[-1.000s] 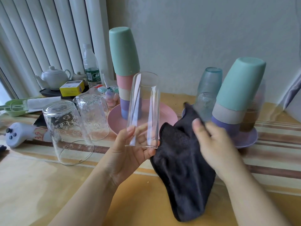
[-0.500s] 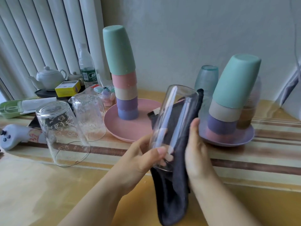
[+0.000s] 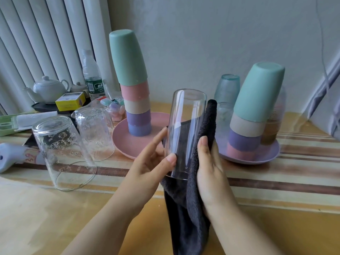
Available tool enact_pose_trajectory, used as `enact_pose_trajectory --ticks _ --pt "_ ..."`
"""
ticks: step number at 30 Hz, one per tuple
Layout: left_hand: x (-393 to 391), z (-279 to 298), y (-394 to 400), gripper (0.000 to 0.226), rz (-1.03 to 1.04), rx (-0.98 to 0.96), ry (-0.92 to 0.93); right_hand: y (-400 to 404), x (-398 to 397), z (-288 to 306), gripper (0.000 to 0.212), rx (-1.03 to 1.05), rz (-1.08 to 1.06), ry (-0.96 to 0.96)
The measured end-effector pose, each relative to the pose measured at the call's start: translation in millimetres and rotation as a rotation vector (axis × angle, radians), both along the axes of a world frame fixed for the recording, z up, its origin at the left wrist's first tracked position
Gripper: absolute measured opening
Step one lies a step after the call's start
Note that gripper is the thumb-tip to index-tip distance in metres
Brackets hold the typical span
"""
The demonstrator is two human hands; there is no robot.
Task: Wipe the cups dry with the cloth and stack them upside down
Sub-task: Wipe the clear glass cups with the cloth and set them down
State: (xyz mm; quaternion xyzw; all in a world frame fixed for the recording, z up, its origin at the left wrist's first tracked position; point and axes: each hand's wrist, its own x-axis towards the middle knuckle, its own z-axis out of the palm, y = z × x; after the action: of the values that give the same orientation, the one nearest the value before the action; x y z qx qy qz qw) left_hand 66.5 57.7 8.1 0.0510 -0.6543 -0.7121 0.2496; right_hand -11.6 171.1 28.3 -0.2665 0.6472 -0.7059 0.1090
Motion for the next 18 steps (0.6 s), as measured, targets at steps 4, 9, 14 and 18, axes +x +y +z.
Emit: enact_pose_trajectory --ticks 4,9,14,18 --pt "0.5 4.1 3.5 0.045 0.056 0.004 0.035 -8.3 1.3 -4.2 0.045 -0.09 -0.019 0.123" --pt "-0.7 7.8 11.6 0.041 0.014 -0.066 0.041 -22.6 15.9 -18.5 0.051 -0.073 -0.016 0.295" --pt "-0.9 1.4 14.9 0.042 -0.081 -0.029 -0.021 -14.2 5.4 -8.3 0.047 -0.117 -0.116 0.255" --pt "-2.5 -5.0 19.3 0.05 -0.195 0.201 -0.049 0.7 -15.0 0.9 0.081 -0.079 -0.01 -0.1"
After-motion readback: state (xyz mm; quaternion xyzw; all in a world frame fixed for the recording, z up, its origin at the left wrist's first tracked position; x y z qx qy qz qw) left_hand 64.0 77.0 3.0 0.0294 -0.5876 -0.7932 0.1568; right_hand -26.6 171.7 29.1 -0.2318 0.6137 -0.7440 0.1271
